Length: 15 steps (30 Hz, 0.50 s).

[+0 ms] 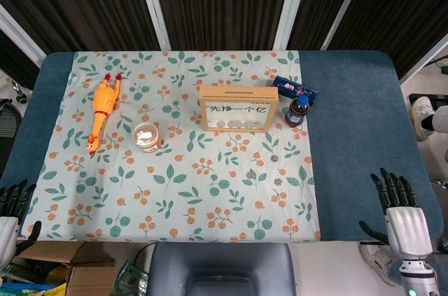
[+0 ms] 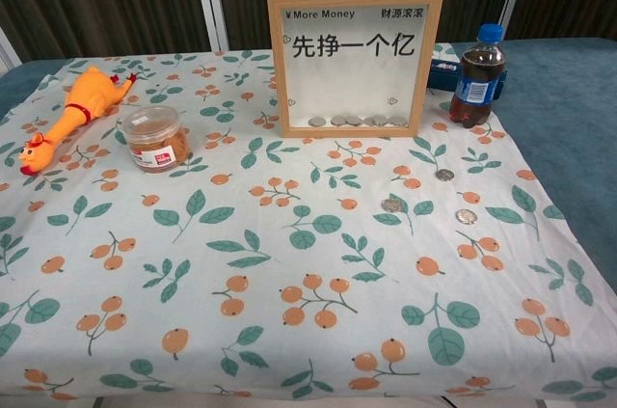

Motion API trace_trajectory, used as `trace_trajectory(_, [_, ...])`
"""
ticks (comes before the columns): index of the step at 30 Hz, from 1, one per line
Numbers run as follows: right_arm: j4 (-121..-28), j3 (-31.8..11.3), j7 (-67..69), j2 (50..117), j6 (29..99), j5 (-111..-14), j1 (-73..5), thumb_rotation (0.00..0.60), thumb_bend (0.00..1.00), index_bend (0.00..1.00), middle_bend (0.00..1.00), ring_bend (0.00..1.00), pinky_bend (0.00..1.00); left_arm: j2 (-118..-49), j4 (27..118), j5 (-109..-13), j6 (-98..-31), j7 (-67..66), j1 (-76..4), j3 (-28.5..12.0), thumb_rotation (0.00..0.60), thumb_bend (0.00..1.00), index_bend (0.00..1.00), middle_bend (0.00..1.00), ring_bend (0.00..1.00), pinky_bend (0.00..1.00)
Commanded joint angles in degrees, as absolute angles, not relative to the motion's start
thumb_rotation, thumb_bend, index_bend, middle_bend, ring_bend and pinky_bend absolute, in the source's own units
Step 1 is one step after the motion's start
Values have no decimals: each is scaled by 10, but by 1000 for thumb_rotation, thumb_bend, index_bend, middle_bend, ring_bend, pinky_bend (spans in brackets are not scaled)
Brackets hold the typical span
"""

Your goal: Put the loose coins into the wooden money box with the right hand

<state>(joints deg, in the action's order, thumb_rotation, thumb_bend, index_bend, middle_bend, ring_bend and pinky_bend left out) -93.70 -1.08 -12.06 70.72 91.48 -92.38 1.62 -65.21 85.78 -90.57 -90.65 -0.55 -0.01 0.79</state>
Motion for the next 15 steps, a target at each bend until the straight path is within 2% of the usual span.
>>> trace_trajectory(1, [-937,-11,-126,710,910,-924,14,600,248,0,0,0,0,-652,856,-907,-908,-4,0,7,600,422,0,0,0,0])
trace_trajectory(6, [-925,-9,-117,720,900,-935,3,600,247,3,0,0,0,-652,856,-907,-905,-4,0,9,600,423,0,0,0,0])
trace_trajectory(9, [-911,-14,-115,734,878,-945,-19,600,248,51,0,0,0,-650,855,-910,-910,4,2,10,600,423,0,0,0,0])
trace_trajectory(13, [-888,-28,-155,757,820,-963,-71,600,303,235,0,0,0,-648,853,-908,-913,14,3,8,600,424,0,0,0,0])
trace_trajectory(15, [-884,-40,-164,768,780,-954,-100,600,330,288,0,0,0,-648,853,-909,-911,15,2,8,600,424,0,0,0,0])
